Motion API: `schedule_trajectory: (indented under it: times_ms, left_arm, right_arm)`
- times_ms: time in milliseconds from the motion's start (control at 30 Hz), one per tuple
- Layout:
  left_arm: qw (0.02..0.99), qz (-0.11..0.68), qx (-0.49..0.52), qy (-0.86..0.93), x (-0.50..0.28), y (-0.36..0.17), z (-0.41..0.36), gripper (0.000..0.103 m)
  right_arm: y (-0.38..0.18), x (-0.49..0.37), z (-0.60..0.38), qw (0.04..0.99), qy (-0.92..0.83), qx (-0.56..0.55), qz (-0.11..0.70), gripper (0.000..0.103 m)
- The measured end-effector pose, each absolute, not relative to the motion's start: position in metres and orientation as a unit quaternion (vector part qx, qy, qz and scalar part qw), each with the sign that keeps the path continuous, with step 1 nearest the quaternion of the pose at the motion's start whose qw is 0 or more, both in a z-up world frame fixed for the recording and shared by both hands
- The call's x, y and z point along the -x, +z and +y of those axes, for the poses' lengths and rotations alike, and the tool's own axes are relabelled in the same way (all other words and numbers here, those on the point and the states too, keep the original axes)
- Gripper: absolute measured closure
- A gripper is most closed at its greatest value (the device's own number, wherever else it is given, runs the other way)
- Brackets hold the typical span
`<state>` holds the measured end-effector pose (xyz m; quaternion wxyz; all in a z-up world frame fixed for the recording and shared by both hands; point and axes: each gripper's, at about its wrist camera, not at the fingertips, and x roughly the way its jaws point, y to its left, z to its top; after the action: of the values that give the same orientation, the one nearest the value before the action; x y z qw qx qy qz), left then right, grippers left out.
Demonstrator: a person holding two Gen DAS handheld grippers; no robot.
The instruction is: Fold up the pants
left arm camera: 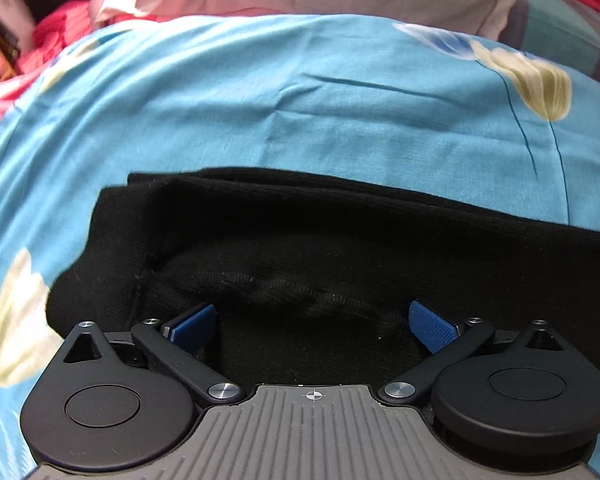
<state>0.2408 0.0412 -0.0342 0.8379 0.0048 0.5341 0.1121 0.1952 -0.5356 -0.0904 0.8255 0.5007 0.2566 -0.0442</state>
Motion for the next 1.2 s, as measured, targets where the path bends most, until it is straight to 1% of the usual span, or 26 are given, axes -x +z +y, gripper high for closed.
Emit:
schedule_trajectory:
  times_ms: [33, 100, 133, 167, 200, 233, 333, 433, 567, 733, 867, 900, 933, 967, 1100, 1200]
  left_arm:
    - [0.838, 0.534, -0.012, 0.111, -0.240, -0.033, 0.041, 0.000]
    - [0.836, 0.537, -0.020, 0.111, -0.241, -0.030, 0.040, 0.000]
    - [0.835, 0.538, -0.019, 0.111, -0.242, -0.027, 0.039, 0.000]
    - [0.836, 0.537, -0.019, 0.112, -0.243, -0.023, 0.039, 0.000]
    - [0.837, 0.535, -0.022, 0.114, -0.245, -0.020, 0.037, 0.000]
    - [0.839, 0.531, -0.027, 0.115, -0.246, -0.017, 0.035, 0.000]
    - [0.844, 0.523, -0.041, 0.109, -0.252, -0.013, 0.029, 0.000]
    - [0.838, 0.530, -0.064, 0.117, -0.260, -0.022, 0.024, 0.000]
    - [0.837, 0.529, -0.070, 0.122, -0.263, -0.027, 0.023, 0.000]
    - [0.837, 0.528, -0.079, 0.119, -0.264, -0.029, 0.022, 0.000]
    - [0.838, 0.527, -0.073, 0.120, -0.265, -0.030, 0.023, 0.000]
    - [0.838, 0.528, -0.072, 0.120, -0.266, -0.030, 0.024, 0.000]
    - [0.838, 0.528, -0.070, 0.120, -0.266, -0.030, 0.024, 0.000]
    - [0.838, 0.528, -0.070, 0.120, -0.266, -0.030, 0.024, 0.000]
    - [0.838, 0.528, -0.071, 0.116, -0.265, -0.030, 0.025, 0.000]
    - [0.837, 0.530, -0.070, 0.113, -0.264, -0.027, 0.027, 0.000]
  right_arm:
    - [-0.090, -0.193, -0.542, 0.820, -0.049, -0.513, 0.250, 0.085]
    - [-0.087, -0.190, -0.537, 0.828, -0.044, -0.497, 0.254, 0.077]
    - [-0.084, -0.189, -0.531, 0.835, -0.041, -0.479, 0.266, 0.075]
    - [-0.081, -0.187, -0.528, 0.843, -0.042, -0.464, 0.268, 0.065]
    - [-0.077, -0.183, -0.528, 0.849, -0.046, -0.456, 0.263, 0.060]
    - [-0.075, -0.179, -0.530, 0.849, -0.052, -0.460, 0.254, 0.052]
    - [-0.080, -0.174, -0.533, 0.844, -0.062, -0.479, 0.235, 0.052]
    - [-0.078, -0.187, -0.531, 0.861, -0.059, -0.444, 0.243, 0.050]
    - [-0.081, -0.201, -0.537, 0.869, -0.052, -0.437, 0.228, 0.050]
    - [-0.082, -0.210, -0.545, 0.855, -0.050, -0.464, 0.226, 0.052]
    - [-0.079, -0.206, -0.528, 0.872, -0.034, -0.427, 0.239, 0.052]
    - [-0.078, -0.207, -0.527, 0.876, -0.035, -0.415, 0.241, 0.054]
    - [-0.076, -0.209, -0.526, 0.880, -0.036, -0.405, 0.246, 0.068]
    - [-0.075, -0.213, -0.527, 0.881, -0.044, -0.396, 0.255, 0.080]
    - [-0.067, -0.226, -0.526, 0.882, -0.066, -0.373, 0.279, 0.082]
    - [-0.053, -0.227, -0.498, 0.908, -0.105, -0.284, 0.289, 0.082]
